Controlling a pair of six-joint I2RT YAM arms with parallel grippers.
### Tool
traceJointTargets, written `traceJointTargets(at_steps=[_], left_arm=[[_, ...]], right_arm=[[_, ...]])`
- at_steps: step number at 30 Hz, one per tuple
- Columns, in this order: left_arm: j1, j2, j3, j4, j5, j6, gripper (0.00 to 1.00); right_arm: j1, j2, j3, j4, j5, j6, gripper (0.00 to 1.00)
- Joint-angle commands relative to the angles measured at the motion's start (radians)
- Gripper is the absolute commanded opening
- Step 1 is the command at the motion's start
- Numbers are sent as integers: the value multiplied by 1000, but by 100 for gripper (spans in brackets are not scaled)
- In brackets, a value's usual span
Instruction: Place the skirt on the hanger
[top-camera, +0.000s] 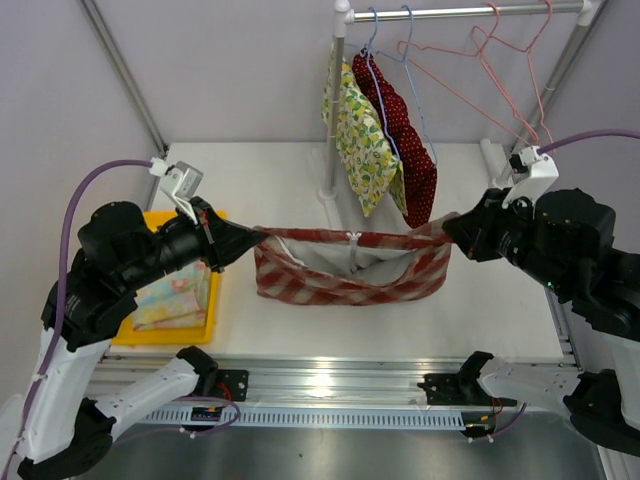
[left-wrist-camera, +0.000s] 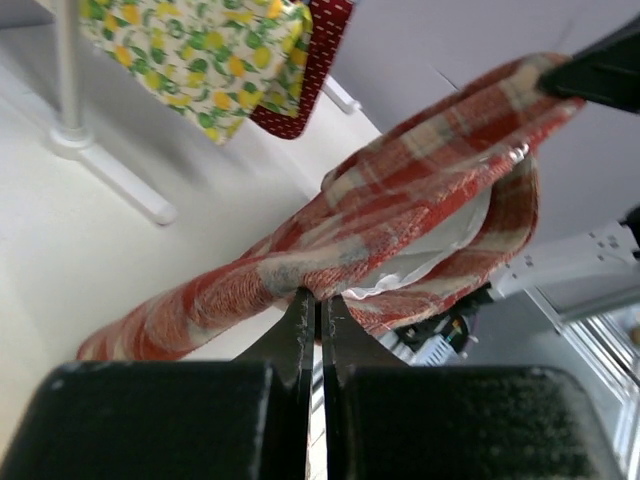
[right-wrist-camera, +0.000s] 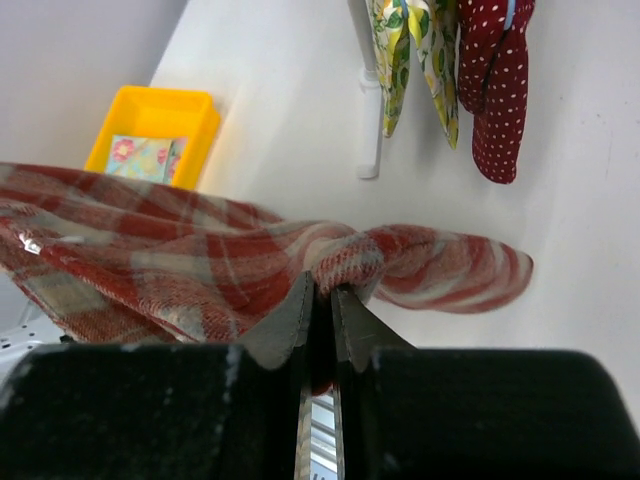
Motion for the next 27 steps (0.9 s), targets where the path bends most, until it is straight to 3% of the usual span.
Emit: traceJointTargets(at_steps=[1,4,10,14,21,27], left_arm=[[12,-6,8,53,74,8,0],[12,12,96,36,114,-2,0],[14,74,158,17,97,-16,0],[63,101,-2,135,152,-56,0],[284,149,-294,365,269,-151,0],[402,257,-360,502,246,-182,0]], right_arm=[[1,2,-1,-19,-20,-6,0],[2,22,48,2,-96,0,0],[1,93,96,-4,-52,-4,0],[-30,125,-66,89,-70,-27,0],[-272,183,-397,396,-328,-60,0],[-366,262,-542,677,-444,-34,0]])
